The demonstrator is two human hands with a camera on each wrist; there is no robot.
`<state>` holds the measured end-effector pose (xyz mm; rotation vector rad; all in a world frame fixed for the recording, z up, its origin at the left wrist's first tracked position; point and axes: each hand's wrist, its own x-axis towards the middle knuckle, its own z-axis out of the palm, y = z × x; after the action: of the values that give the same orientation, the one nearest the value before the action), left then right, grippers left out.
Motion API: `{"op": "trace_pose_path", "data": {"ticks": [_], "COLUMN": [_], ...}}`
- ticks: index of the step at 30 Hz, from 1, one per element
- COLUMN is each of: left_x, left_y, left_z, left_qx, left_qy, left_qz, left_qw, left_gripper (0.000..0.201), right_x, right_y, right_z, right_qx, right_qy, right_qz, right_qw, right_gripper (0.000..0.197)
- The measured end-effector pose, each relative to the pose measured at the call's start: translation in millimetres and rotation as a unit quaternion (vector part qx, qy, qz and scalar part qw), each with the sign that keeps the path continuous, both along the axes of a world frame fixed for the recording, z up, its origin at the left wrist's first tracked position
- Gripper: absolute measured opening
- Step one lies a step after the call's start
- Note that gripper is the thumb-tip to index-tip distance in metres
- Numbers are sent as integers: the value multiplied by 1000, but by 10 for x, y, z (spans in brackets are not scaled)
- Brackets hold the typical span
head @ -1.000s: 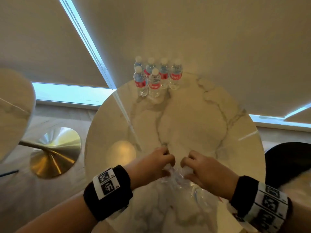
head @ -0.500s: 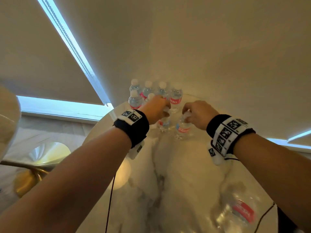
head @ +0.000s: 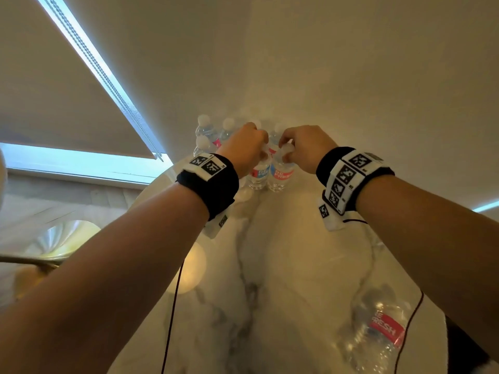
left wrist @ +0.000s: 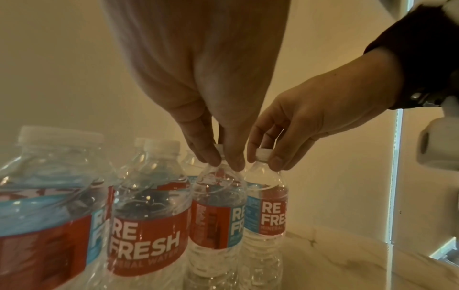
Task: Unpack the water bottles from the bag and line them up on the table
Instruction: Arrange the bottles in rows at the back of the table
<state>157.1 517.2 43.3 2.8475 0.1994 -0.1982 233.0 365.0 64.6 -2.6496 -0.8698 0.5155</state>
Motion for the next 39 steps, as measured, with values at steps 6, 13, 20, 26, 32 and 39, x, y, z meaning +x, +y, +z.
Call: {"op": "trace_pose_path", "data": {"ticks": [6,13,20,26,32,39], "left_x": [-163,-1055,-2309,-2821,-2916,-2446], "left_y": [-94,-543,-1582,-2154,-2356,-2133], "left_z": [173,489,567,328,182,152], "left_qx": [-7,-28,-131,-212,-198,-163], "left_qy": [-1,-30,97,164,187,162], "left_qz": [39,-30,-215,-302,-311,-227], "left_qw": [999,999,963,915,910,946], "left_gripper": [48,41,39,60,41,38], "right_x": [-118,-685,-1432,-1650,-1672,-1287], "right_y": [-119,-853,-2053,-2668,-2737,-2538], "right_z": [48,210,-157,-730,-774,-506], "right_qx": [16,10,-121,-304,-199,-73], "right_qy": [6,31,51,25,129,154], "right_qz": [-14,-95,-197,-181,-280,-247], "right_qw": [1000,995,972,935,930,954], "right_gripper": [55,36,36,50,38,23]}}
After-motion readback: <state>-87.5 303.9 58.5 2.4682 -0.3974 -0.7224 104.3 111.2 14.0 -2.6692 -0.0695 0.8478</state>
